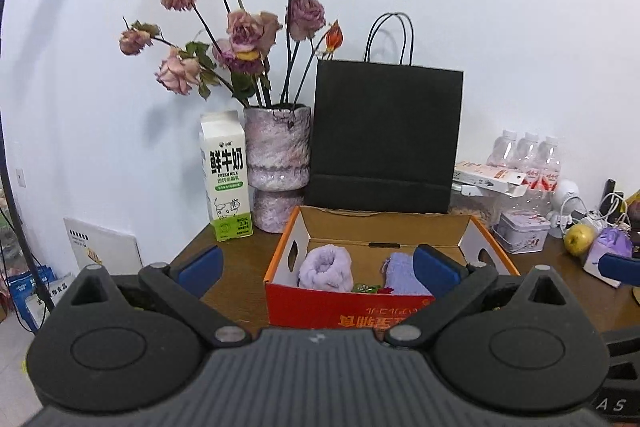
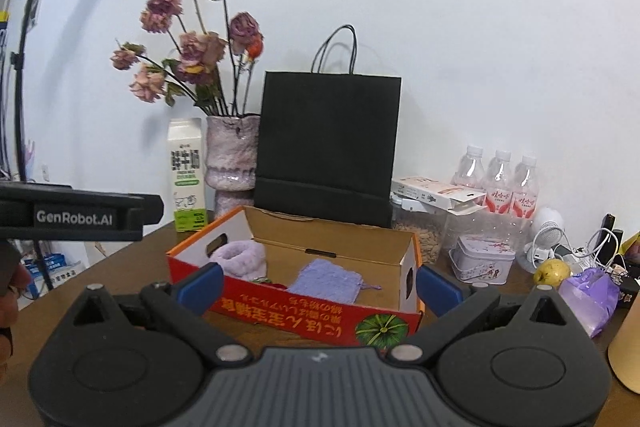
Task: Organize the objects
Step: 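Move both tools back from the box toward the plush alpaca and cable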
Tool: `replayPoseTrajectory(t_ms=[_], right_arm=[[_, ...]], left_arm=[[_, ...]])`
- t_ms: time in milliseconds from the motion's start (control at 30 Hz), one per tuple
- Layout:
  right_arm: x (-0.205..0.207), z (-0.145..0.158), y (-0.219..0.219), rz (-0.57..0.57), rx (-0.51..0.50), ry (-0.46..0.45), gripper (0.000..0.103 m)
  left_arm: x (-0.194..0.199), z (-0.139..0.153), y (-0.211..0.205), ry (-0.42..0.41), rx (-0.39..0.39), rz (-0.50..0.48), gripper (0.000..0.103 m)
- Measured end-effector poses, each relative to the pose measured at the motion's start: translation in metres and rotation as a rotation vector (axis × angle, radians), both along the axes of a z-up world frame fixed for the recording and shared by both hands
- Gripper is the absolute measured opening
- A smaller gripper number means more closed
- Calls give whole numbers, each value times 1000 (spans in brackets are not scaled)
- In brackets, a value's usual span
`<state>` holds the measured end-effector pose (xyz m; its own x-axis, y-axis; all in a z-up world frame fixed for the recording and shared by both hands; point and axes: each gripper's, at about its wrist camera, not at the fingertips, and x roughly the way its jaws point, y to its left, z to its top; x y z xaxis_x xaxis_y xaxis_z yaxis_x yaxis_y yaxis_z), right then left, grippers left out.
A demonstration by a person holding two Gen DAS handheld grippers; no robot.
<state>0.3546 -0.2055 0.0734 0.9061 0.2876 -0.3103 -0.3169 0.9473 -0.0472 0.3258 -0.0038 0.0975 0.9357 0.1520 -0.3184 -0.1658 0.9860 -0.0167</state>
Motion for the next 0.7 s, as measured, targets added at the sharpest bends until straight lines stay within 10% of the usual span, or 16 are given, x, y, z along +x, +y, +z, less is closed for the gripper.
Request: replayPoseTrajectory(t_ms=[700], right_arm=[[-105, -29, -1, 51, -4, 11, 103]], left_arm=[[-98, -24, 12, 2, 23, -4, 103]])
